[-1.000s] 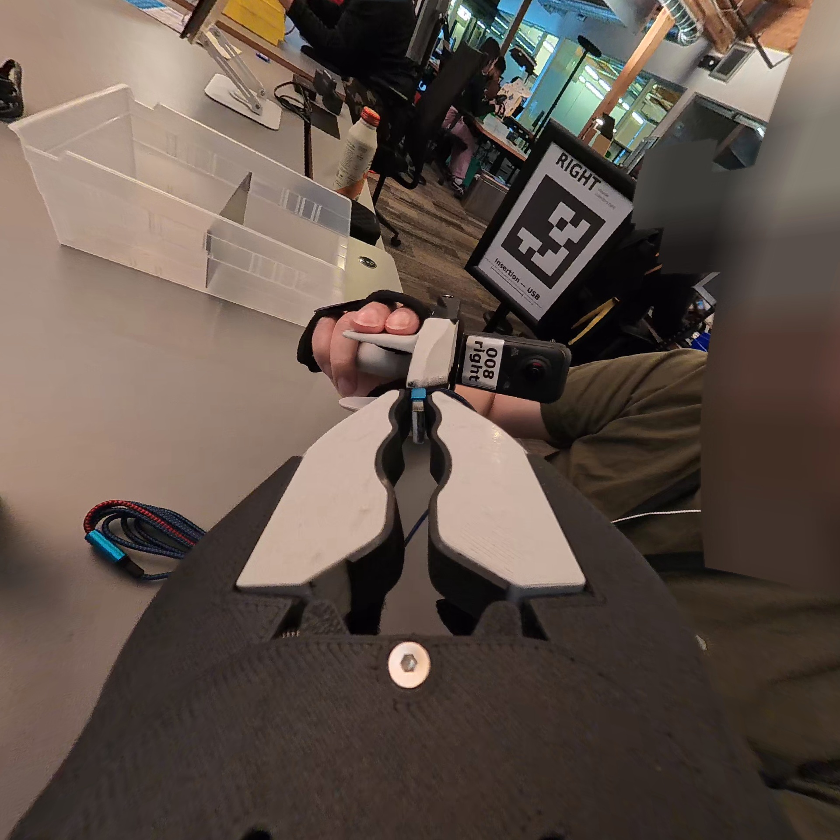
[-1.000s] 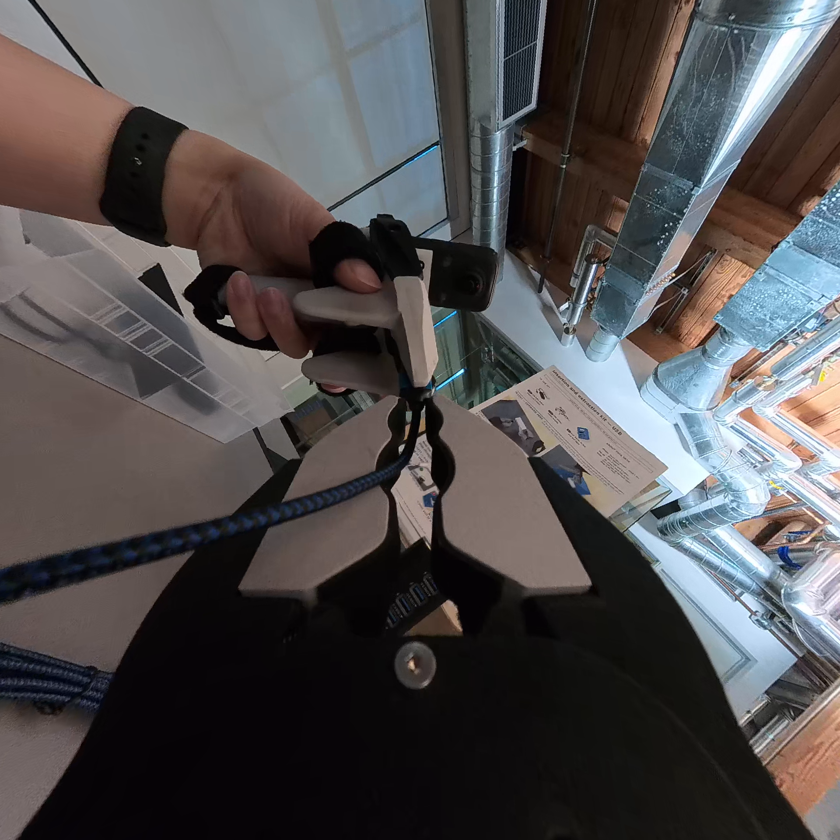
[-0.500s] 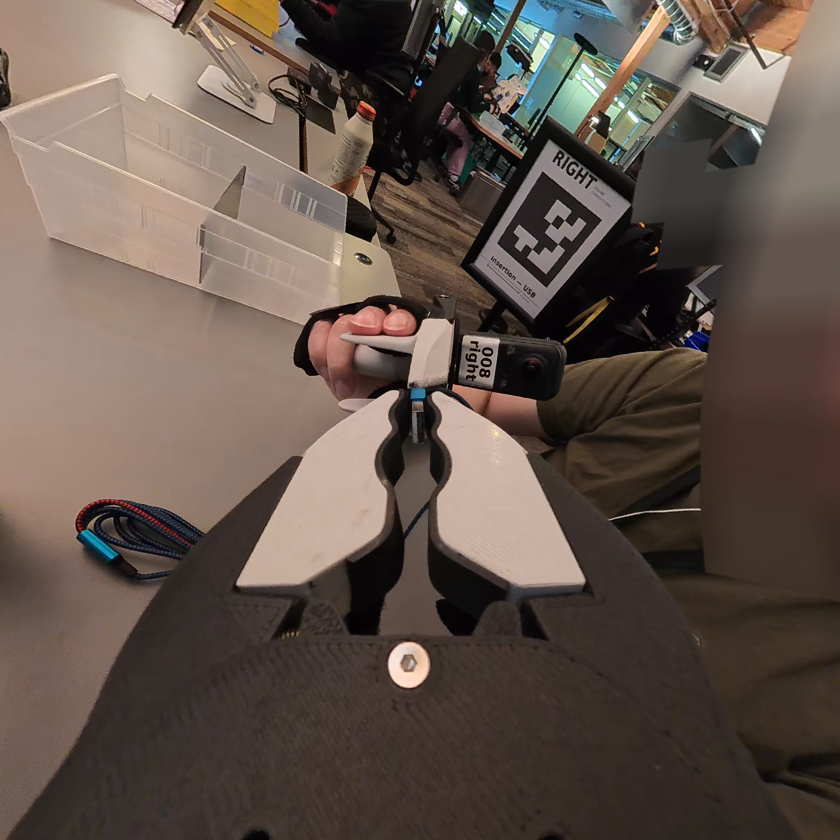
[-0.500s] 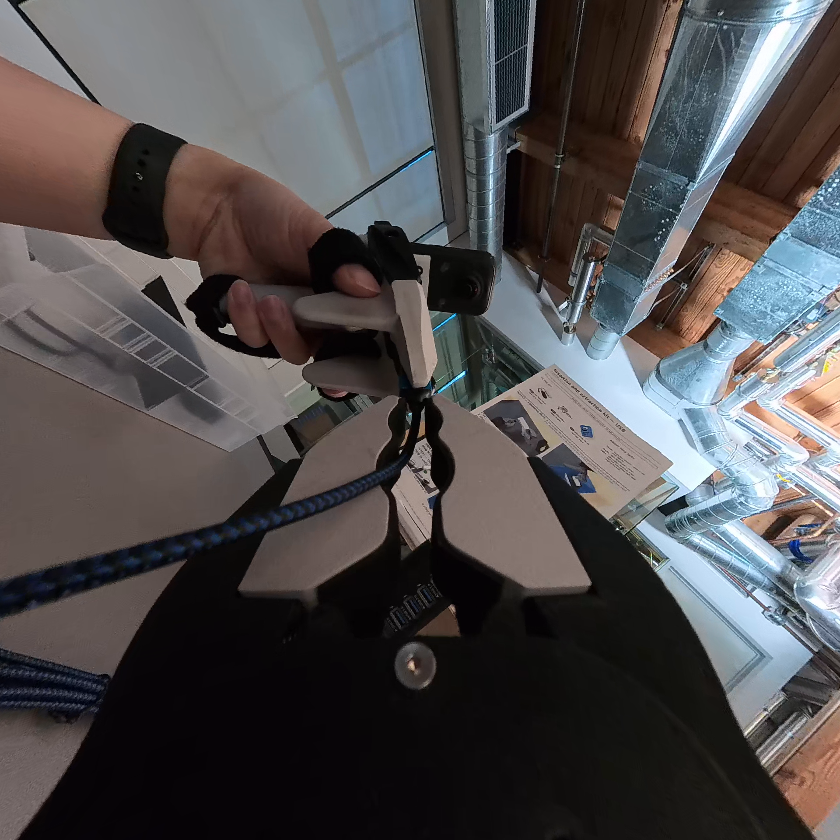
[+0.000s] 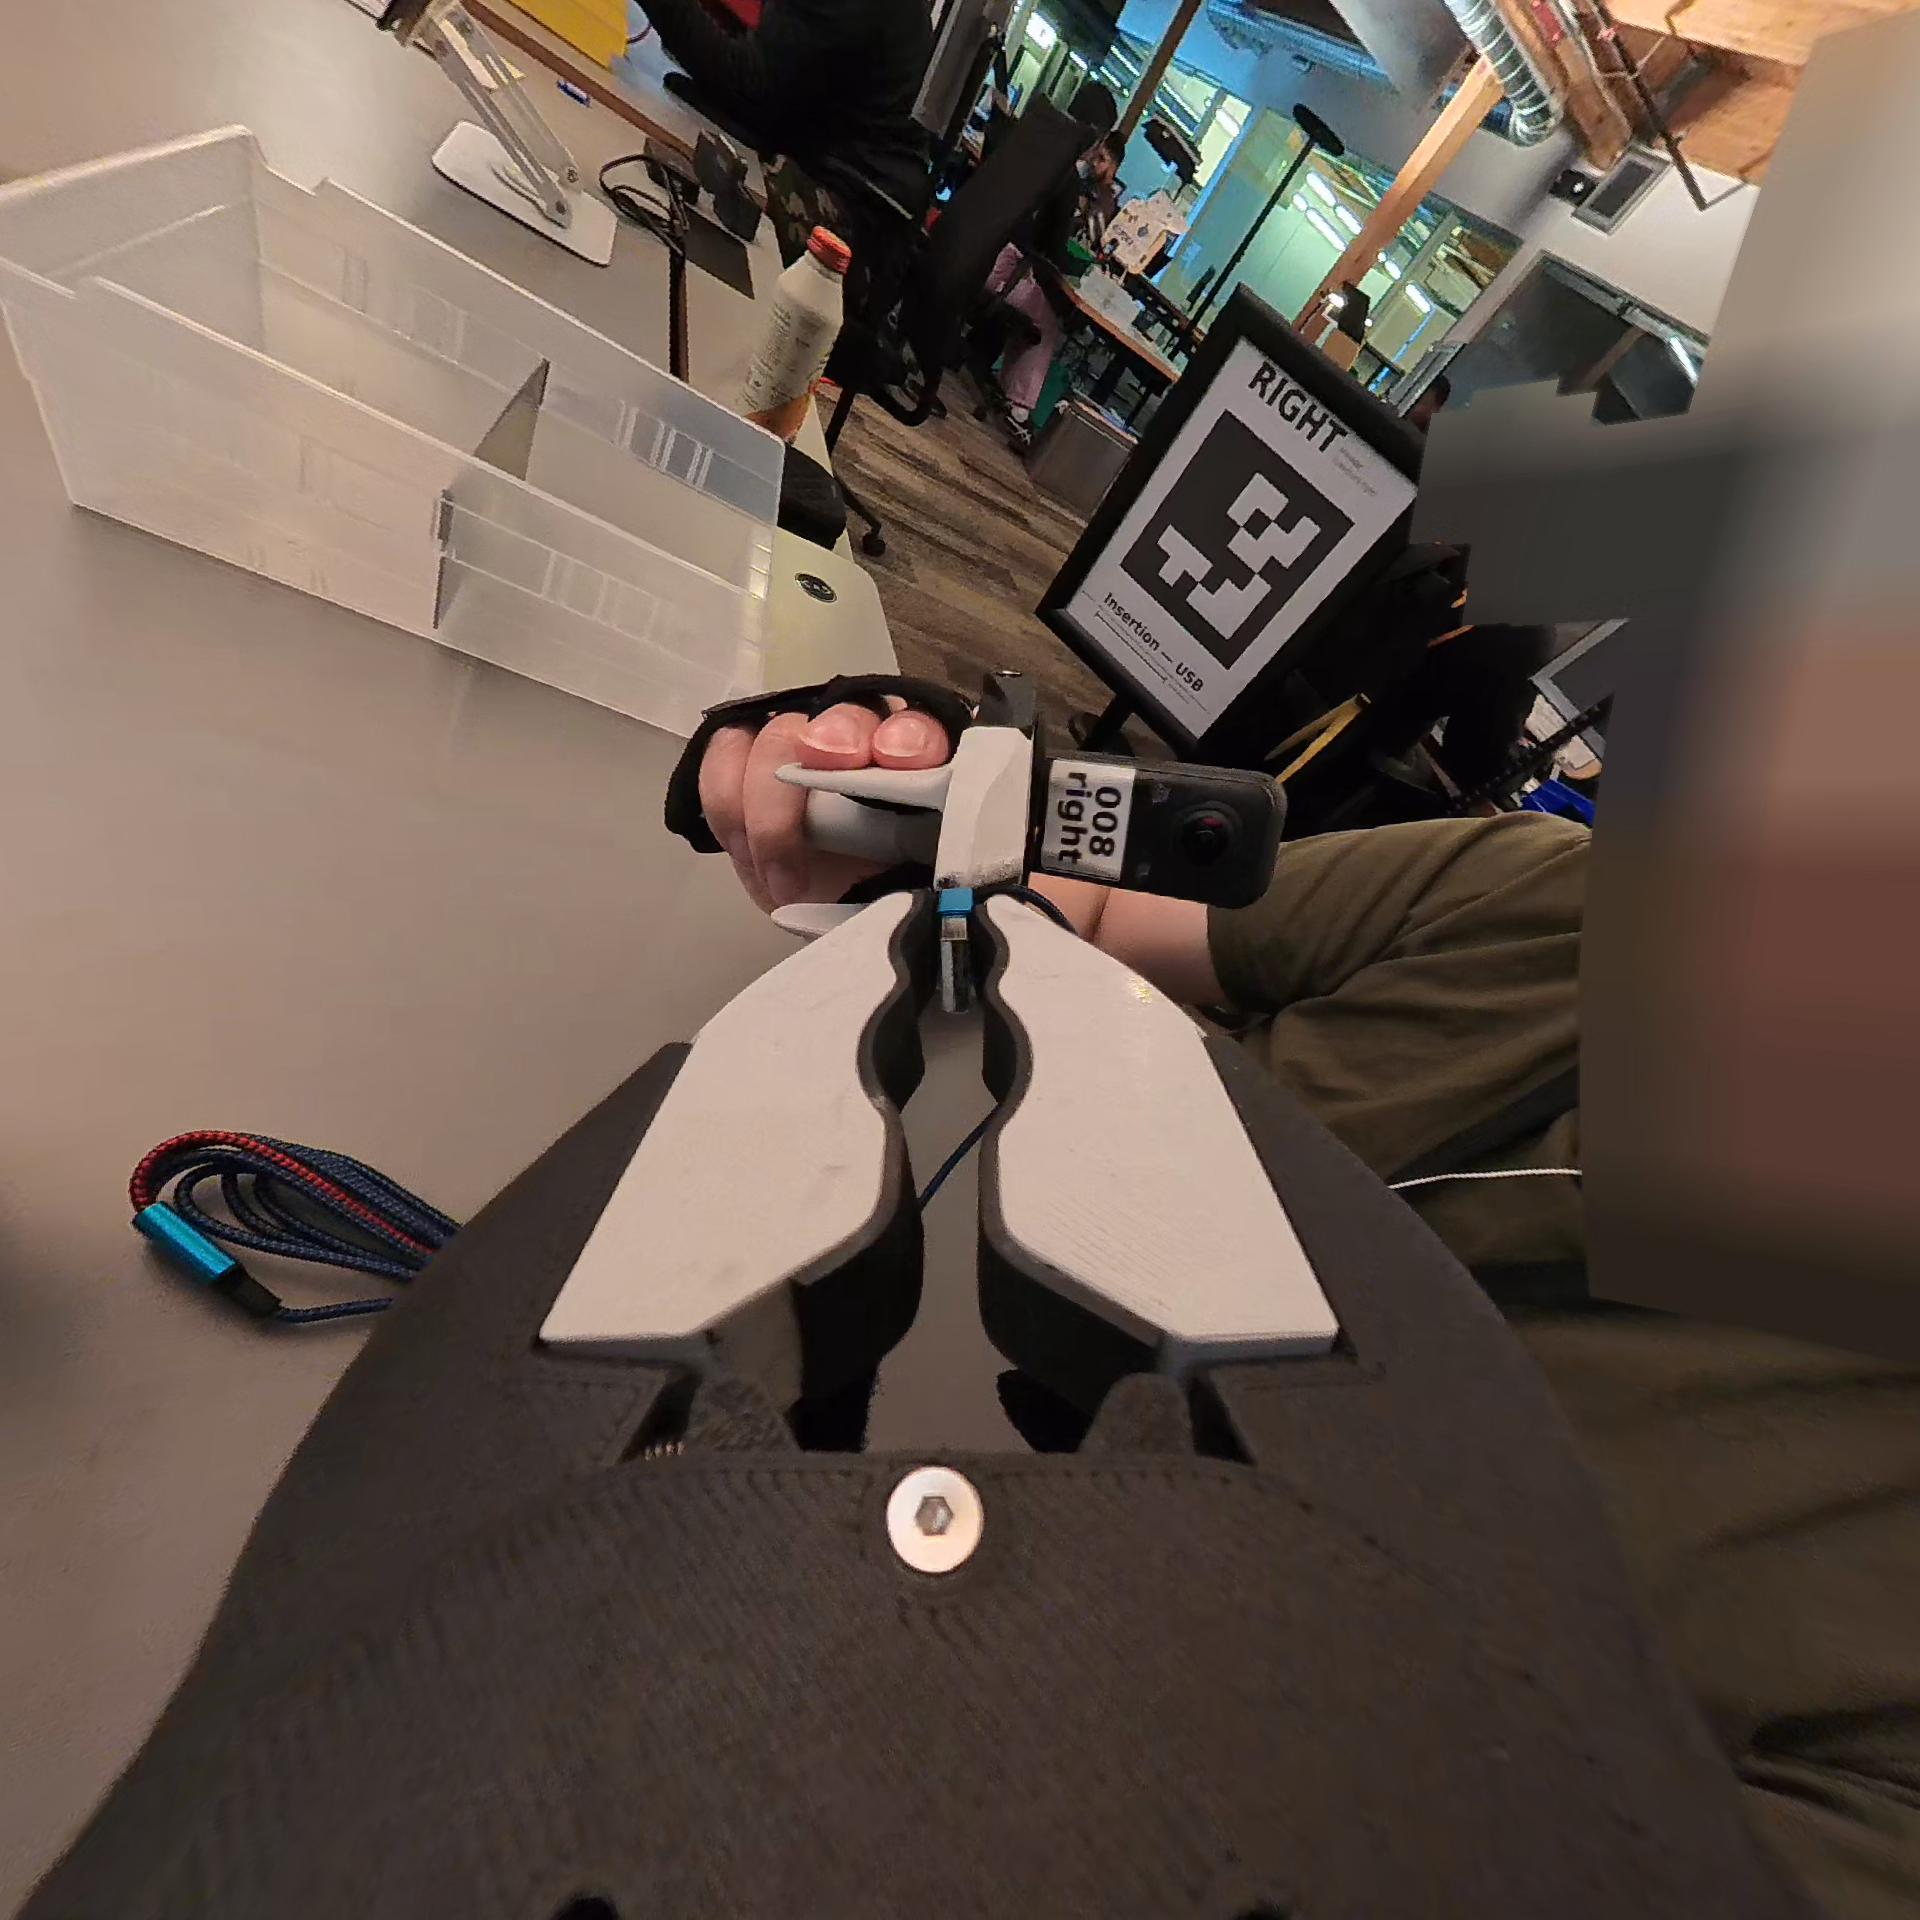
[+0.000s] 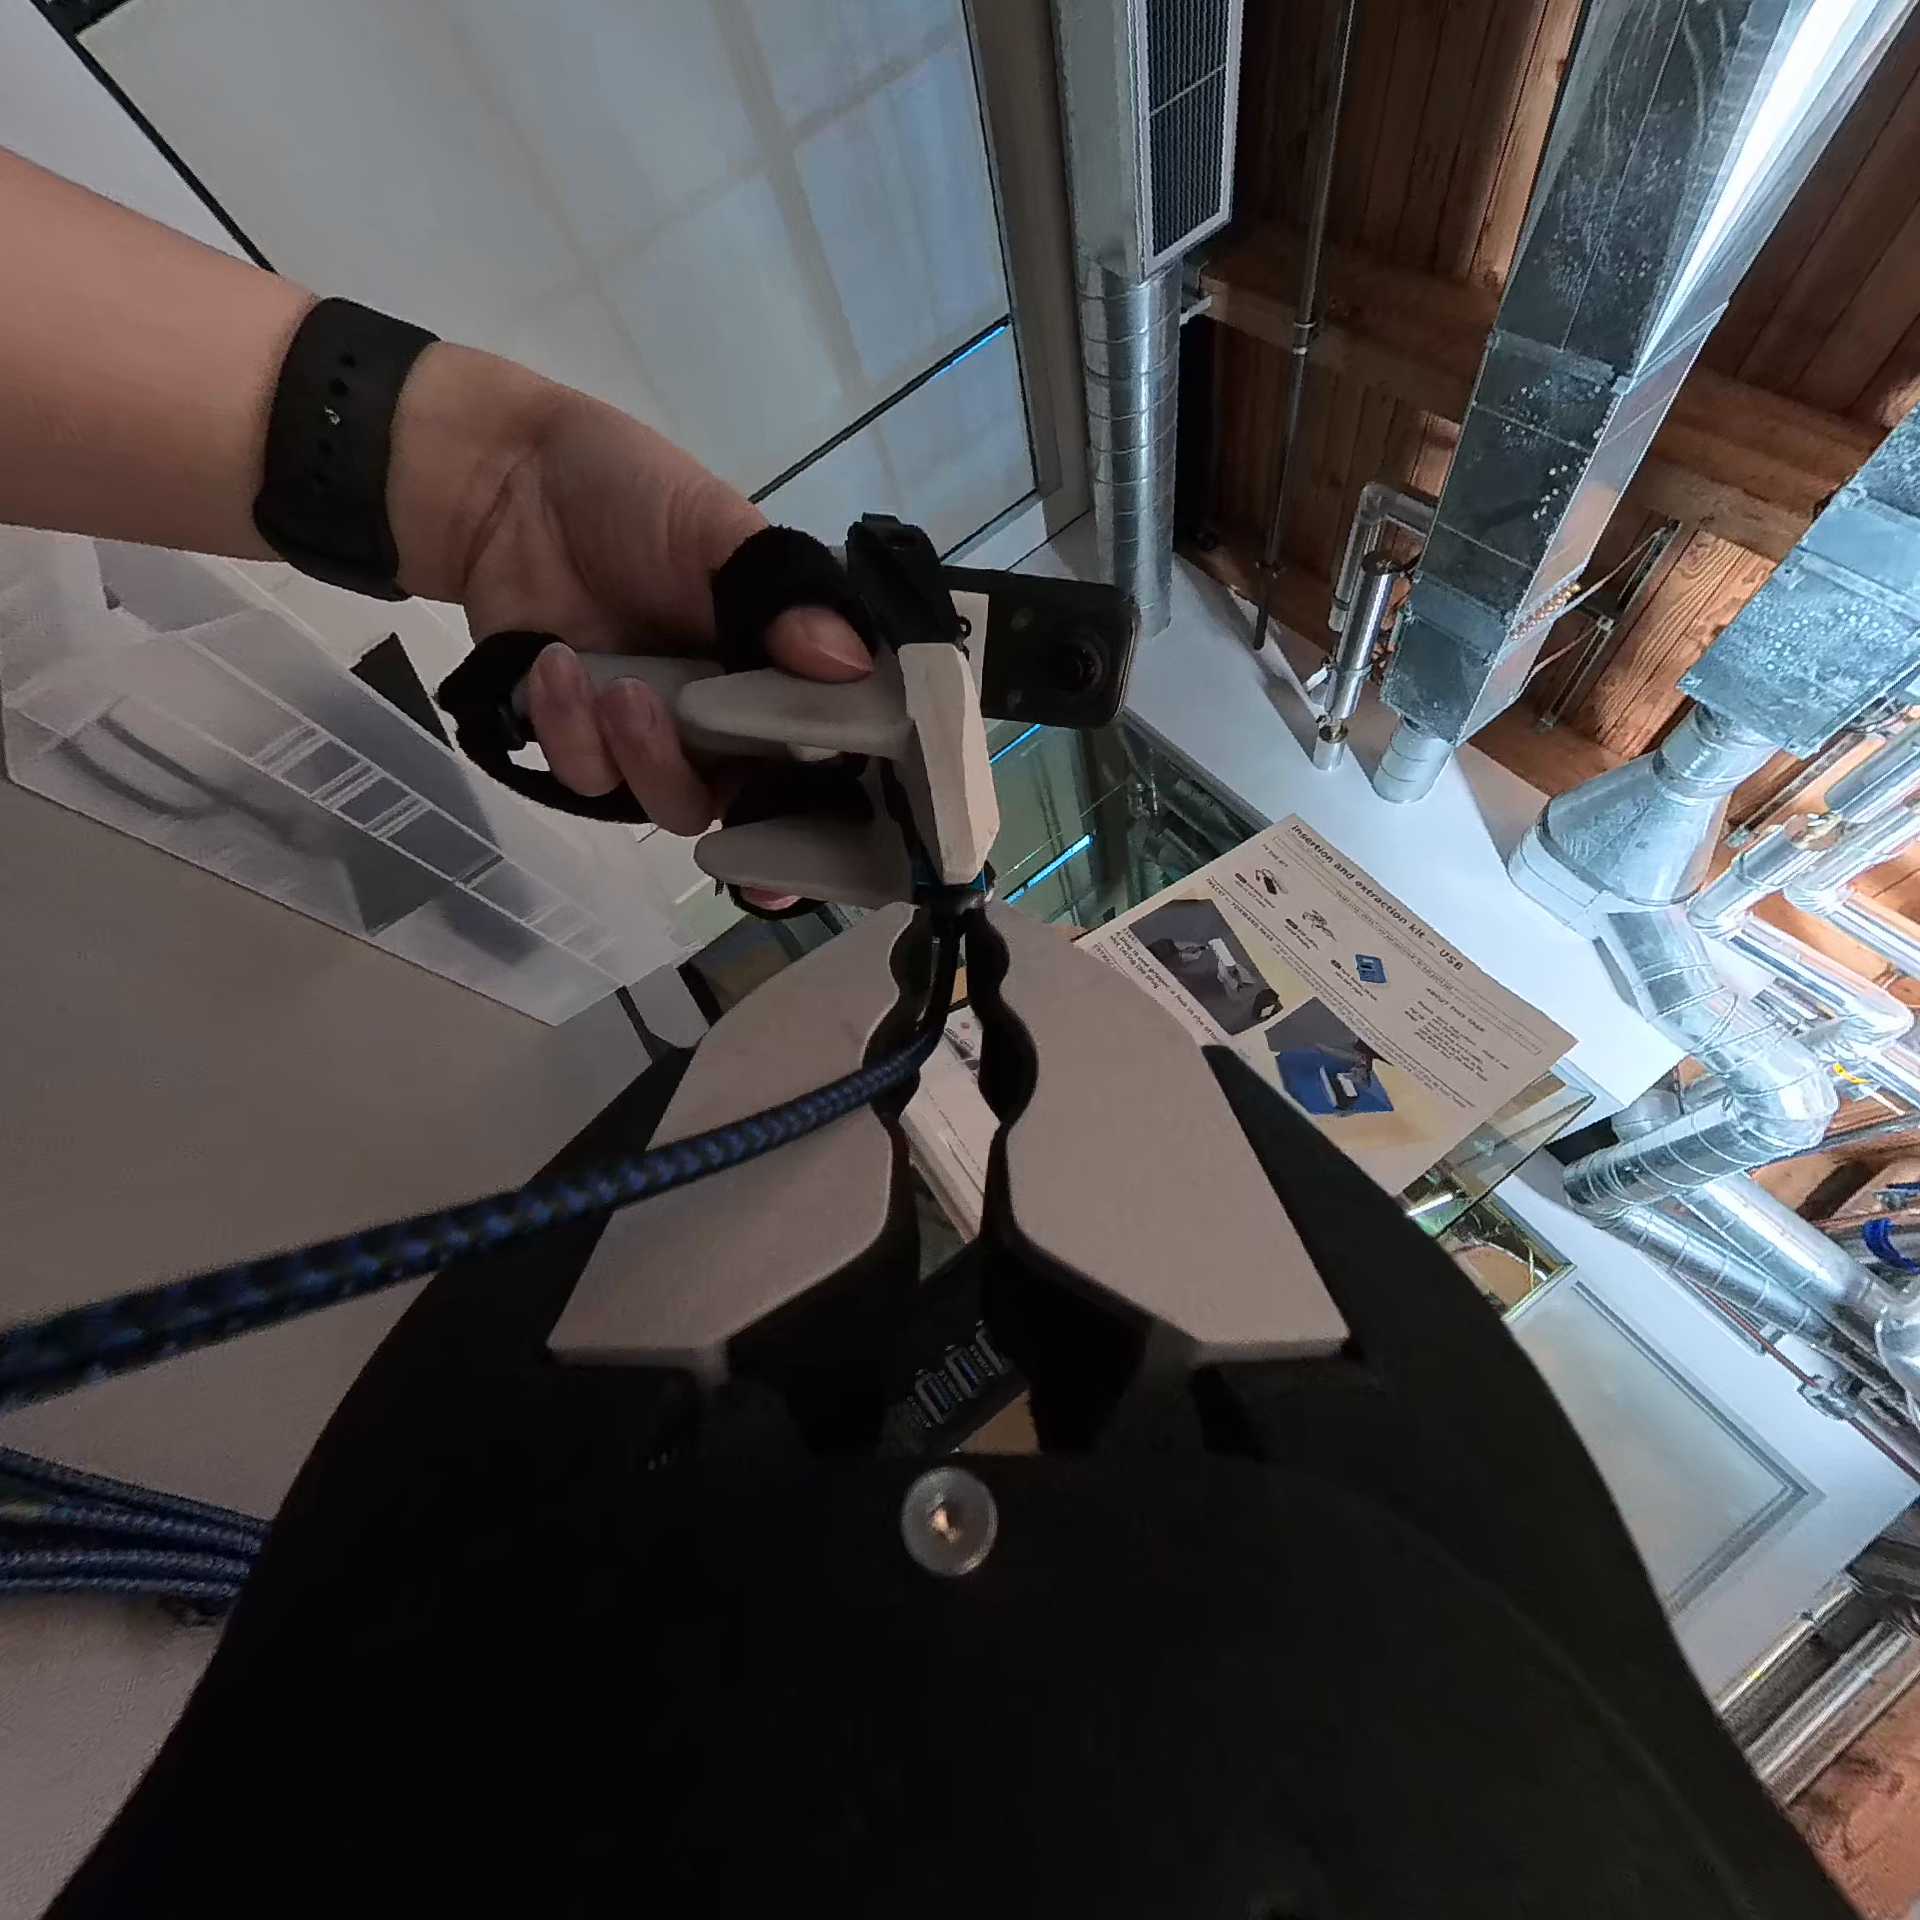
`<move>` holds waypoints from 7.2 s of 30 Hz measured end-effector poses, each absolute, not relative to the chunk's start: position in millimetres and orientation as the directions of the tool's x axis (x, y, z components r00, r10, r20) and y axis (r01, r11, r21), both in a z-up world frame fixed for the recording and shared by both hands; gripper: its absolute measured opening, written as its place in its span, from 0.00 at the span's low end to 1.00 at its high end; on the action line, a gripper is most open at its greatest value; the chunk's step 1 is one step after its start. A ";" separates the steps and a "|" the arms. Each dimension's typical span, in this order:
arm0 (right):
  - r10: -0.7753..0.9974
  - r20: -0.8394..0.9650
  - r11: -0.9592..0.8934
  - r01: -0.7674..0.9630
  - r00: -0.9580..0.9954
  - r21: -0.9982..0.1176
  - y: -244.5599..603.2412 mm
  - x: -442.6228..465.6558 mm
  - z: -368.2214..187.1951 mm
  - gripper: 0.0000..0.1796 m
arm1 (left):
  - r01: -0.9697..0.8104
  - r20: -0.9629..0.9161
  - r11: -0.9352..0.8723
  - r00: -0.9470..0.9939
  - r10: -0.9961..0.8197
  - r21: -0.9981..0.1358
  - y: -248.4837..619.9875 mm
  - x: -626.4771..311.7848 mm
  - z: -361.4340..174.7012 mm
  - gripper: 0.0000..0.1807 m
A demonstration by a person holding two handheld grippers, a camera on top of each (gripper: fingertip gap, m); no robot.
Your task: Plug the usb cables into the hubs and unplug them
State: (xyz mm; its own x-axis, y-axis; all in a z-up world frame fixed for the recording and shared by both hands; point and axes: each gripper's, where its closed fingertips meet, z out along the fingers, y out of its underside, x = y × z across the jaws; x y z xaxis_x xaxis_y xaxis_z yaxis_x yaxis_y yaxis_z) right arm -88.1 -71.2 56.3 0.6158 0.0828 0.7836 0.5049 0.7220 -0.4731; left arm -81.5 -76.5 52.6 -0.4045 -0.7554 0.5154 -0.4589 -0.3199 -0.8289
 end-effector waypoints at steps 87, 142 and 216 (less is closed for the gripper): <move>0.256 0.362 0.409 0.239 0.896 -0.881 -22.9 29.3 50.6 0.04 | -0.309 0.029 -0.199 0.479 -0.877 -0.930 95.8 22.6 -98.6 0.34; 0.206 0.383 0.447 0.262 0.900 -0.855 -31.9 49.5 60.9 0.04 | -0.291 -0.031 -0.075 0.345 -0.938 -0.954 104.5 -11.1 -9.8 0.16; 0.987 -0.156 -0.119 -0.524 0.026 -0.843 -70.8 -8.6 126.2 0.03 | -0.117 -0.061 0.026 0.306 -0.950 -0.993 80.9 -38.8 70.9 0.16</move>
